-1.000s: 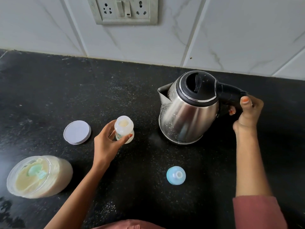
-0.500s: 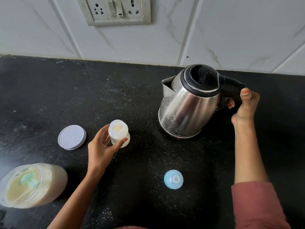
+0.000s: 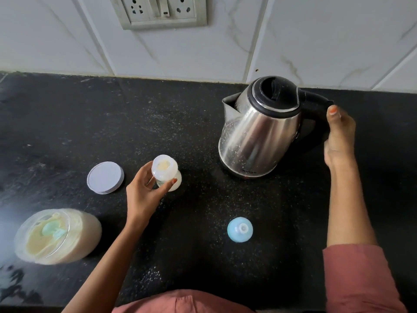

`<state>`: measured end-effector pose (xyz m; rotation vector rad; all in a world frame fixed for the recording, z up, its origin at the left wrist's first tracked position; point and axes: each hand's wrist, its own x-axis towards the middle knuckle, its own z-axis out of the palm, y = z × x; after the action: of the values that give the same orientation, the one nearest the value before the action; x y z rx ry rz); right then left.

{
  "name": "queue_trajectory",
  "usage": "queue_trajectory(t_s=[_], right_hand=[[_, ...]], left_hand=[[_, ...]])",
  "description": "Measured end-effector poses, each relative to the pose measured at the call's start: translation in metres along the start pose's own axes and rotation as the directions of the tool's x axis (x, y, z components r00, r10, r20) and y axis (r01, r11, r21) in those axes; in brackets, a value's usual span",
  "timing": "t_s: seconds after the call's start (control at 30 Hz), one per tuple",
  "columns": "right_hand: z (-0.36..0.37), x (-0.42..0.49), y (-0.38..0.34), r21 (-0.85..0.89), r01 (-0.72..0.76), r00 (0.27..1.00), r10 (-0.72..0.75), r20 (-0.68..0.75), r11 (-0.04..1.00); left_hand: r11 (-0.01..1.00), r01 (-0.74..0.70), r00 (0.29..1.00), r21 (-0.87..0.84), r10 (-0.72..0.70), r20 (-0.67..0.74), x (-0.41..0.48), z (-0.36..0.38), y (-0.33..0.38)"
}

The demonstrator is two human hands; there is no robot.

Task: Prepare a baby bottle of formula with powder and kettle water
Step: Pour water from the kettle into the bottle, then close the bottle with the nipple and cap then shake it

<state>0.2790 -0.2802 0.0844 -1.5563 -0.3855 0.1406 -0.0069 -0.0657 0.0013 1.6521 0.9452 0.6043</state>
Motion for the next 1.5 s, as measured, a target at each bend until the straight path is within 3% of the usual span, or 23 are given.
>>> queue_trajectory(t_s=[0.17,0.3,0.47,0.63,0.77,0.93,1.0,1.1,1.23,1.5], right_hand=[[-0.001,-0.028,0.001,-0.168,0.108,0.962,-0.145,-0.232,0.980],[0.011,-0.071,0.011,-0.226,0.066,0.936,-0.138,-0.324,0.972],[0.044,-0.144,0.027,-0.244,-0.024,0.997,0.006,-0.076,0.969],[0.073,-0.202,0.037,-0.560,-0.005,0.986,0.098,0.135,0.829],[0.079,-0.222,0.046,-0.819,0.008,0.948,0.256,0.189,0.574],[0.083,-0.235,0.044,-0.847,-0.043,0.939,0.312,0.147,0.530],[0.086,-0.237,0.038,-0.828,-0.071,0.950,0.290,0.113,0.556],[0.094,-0.236,0.014,-0.715,-0.104,0.969,0.232,0.084,0.691],[0.110,-0.232,-0.032,-0.618,0.015,0.969,0.142,0.203,0.786],[0.152,-0.227,-0.058,-0.603,0.246,0.859,0.117,0.498,0.759]], left_hand=[[1.000,-0.014,0.999,-0.026,0.015,0.036,-0.007,-0.004,-0.001],[0.999,-0.017,0.997,-0.044,0.021,0.081,-0.017,-0.008,-0.007],[0.997,-0.045,0.989,-0.061,0.053,0.138,-0.033,-0.015,-0.014],[0.996,-0.050,0.977,-0.069,0.063,0.206,-0.047,-0.023,-0.023],[0.994,-0.058,0.966,-0.088,0.078,0.248,-0.057,-0.029,-0.028],[0.991,-0.093,0.946,-0.095,0.118,0.302,-0.069,-0.036,-0.033],[0.991,-0.093,0.940,-0.100,0.121,0.319,-0.072,-0.037,-0.033],[0.990,-0.095,0.935,-0.106,0.125,0.331,-0.075,-0.038,-0.032],[0.988,-0.116,0.932,-0.097,0.143,0.334,-0.075,-0.038,-0.033],[0.986,-0.150,0.917,-0.073,0.167,0.364,-0.076,-0.040,-0.030]])
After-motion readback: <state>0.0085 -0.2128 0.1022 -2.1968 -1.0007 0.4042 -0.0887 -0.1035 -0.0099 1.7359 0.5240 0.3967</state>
